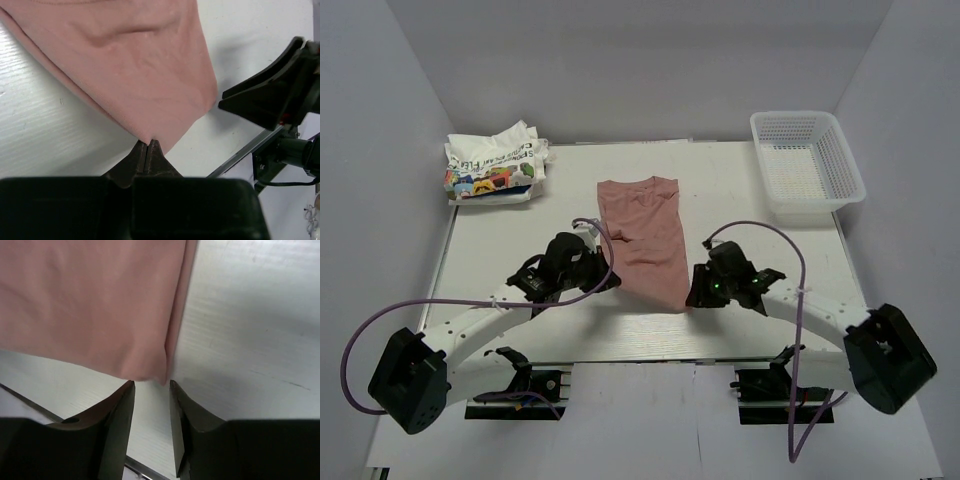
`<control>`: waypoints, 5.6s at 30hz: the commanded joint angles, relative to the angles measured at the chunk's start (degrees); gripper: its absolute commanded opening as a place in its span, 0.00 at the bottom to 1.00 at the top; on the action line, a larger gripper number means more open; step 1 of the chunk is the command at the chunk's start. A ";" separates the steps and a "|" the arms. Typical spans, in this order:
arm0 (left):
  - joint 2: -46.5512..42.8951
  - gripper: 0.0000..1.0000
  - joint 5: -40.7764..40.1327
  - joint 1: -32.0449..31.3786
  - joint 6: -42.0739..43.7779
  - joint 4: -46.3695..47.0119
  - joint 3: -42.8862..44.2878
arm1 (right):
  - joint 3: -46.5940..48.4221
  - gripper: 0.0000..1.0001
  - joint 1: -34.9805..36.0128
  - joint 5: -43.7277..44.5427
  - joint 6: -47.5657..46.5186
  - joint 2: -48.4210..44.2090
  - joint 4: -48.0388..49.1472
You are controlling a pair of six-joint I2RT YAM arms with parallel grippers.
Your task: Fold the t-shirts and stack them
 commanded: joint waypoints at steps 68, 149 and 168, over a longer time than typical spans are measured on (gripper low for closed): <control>62.84 0.26 -21.82 18.53 -1.04 -7.04 69.24 | 73.14 0.00 -15.36 6.80 -7.53 59.70 1.22; 75.00 0.54 -10.74 16.79 21.46 -18.73 73.24 | 13.93 0.90 -15.63 7.64 -14.74 4.90 15.09; 59.27 0.00 -33.07 15.10 39.13 -14.32 73.38 | 5.67 0.90 -15.90 28.50 -15.62 -4.25 16.32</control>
